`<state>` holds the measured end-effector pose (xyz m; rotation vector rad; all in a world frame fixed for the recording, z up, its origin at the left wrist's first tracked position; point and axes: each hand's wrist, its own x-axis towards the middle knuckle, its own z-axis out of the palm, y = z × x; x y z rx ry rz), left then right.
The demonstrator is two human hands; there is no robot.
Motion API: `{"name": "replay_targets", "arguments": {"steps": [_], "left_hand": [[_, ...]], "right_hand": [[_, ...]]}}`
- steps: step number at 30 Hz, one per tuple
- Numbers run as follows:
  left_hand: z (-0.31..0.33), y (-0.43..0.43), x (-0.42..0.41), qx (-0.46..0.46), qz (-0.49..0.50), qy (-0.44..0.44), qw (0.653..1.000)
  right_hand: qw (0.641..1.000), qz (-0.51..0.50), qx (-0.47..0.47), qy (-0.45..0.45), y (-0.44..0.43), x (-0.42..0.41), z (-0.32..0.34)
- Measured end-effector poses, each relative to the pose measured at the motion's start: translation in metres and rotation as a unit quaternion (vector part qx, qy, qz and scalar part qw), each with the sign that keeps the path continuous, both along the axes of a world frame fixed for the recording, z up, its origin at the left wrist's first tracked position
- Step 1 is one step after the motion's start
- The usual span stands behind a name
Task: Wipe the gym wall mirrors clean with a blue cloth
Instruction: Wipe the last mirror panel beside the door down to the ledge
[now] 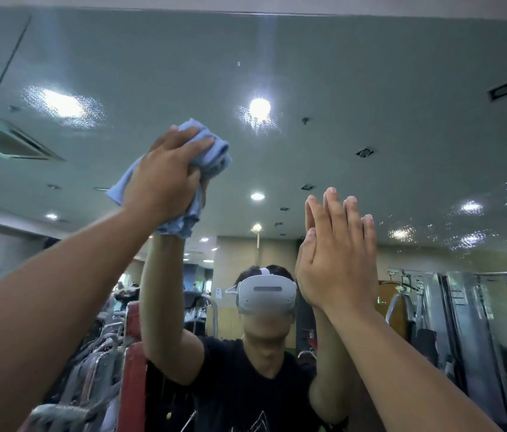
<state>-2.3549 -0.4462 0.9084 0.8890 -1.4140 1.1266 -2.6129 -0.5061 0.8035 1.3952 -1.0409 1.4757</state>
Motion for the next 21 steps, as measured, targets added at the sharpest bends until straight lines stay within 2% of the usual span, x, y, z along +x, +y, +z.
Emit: {"name": "replay_targets", "arguments": {"steps": [2, 4, 6, 9, 11, 15, 19, 21], "left_hand": [[0.001, -0.001, -0.014, -0.004, 0.003, 0.024, 1.0], [-0.01, -0.002, -0.03, -0.002, 0.003, 0.003, 1.0], [-0.033, -0.004, -0.045, -0.005, 0.008, -0.081, 0.997], [-0.068, -0.005, -0.059, -0.014, 0.072, -0.226, 0.971], [-0.075, -0.007, -0.057, -0.008, 0.075, -0.259, 0.963], [-0.049, -0.01, -0.052, -0.03, 0.084, -0.22, 0.971], [-0.002, -0.004, -0.05, -0.009, 0.011, -0.108, 0.994], [0.006, -0.001, -0.052, -0.004, 0.005, -0.082, 0.997]], "right_hand": [[1.0, -0.003, 0.003, 0.003, 0.0, 0.0, 0.0], [1.0, -0.006, 0.01, 0.005, 0.0, 0.0, 0.0], [1.0, -0.002, 0.015, 0.005, 0.001, -0.001, 0.0], [1.0, 0.002, 0.017, 0.005, 0.001, -0.001, 0.0], [1.0, 0.003, 0.016, 0.009, 0.002, -0.001, 0.0], [1.0, 0.015, 0.02, 0.008, 0.004, -0.001, 0.0], [1.0, 0.01, 0.026, 0.011, 0.004, -0.001, 0.0], [1.0, 0.011, 0.026, 0.011, 0.004, -0.002, 0.0]]}}
